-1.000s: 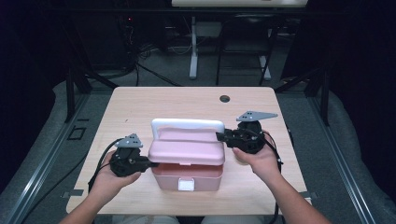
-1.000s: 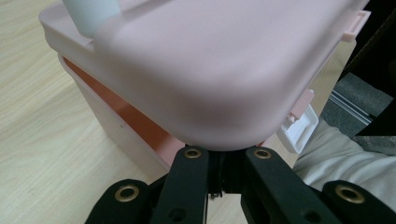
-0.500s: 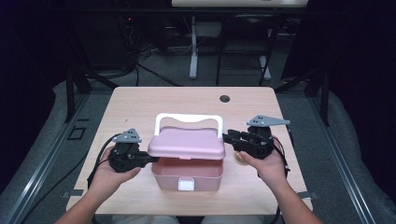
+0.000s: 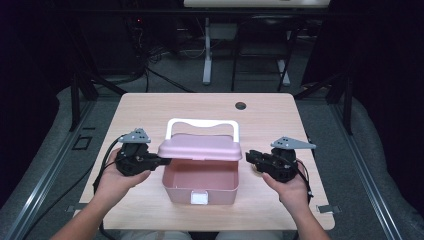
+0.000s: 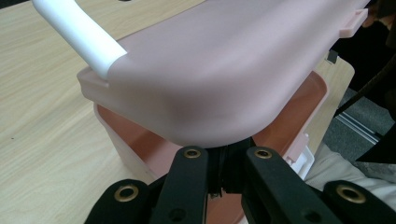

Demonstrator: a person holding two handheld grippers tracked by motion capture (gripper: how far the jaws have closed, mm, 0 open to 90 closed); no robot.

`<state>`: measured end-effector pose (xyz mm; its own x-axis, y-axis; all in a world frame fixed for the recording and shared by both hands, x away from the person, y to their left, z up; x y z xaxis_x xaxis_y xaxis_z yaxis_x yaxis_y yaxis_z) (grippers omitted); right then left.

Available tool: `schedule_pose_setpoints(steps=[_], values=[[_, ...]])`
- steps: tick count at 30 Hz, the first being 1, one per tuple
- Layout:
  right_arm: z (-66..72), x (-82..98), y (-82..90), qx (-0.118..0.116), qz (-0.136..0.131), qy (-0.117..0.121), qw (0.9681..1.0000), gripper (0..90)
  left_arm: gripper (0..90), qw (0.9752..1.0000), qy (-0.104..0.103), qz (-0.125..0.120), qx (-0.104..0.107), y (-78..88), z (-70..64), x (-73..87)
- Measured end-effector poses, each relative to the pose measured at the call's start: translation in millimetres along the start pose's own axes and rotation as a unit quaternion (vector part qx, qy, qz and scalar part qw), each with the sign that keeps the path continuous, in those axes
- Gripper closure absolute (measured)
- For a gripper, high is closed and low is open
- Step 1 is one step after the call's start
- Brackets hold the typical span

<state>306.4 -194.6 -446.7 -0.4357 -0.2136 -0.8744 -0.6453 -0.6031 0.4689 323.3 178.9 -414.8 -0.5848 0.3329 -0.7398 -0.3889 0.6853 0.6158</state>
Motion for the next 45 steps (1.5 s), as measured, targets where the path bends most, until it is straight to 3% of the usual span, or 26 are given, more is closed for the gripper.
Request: schedule_pose_setpoints(steps=[10, 19, 26, 45], values=[[19.2, 17.5, -21.6, -0.034, 0.040, 0.027, 0.9983, 84.2, 89.6, 1.0000, 0.005, -0.005, -0.001, 1.9, 2.2, -10.3], [29.3, 24.7, -30.8, -0.056, 0.056, 0.035, 0.9963, 84.7, 89.6, 0.9999, 0.010, -0.007, -0.001, 2.7, 4.7, -16.8], [38.0, 27.0, -38.3, -0.073, 0.069, 0.055, 0.9935, 84.5, 89.6, 0.9999, 0.010, -0.008, -0.004, 3.5, 6.2, -22.5], [42.5, 34.1, -49.4, -0.088, 0.092, 0.051, 0.9906, 89.4, 89.6, 0.9999, 0.010, -0.007, -0.011, 3.9, 8.9, -33.5]])
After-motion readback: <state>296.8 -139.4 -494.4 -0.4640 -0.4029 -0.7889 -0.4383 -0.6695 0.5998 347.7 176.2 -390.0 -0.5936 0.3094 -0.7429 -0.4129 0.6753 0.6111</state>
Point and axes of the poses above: each handheld gripper's, and its own axes: y roughly backward along the jaws, x roughly out of its underside, z roughly to its left, the point moved 1 cm from there along -y, roughly forward along the jaws, and after that the axes turned 7 degrees about y, right-handed, at the moved point
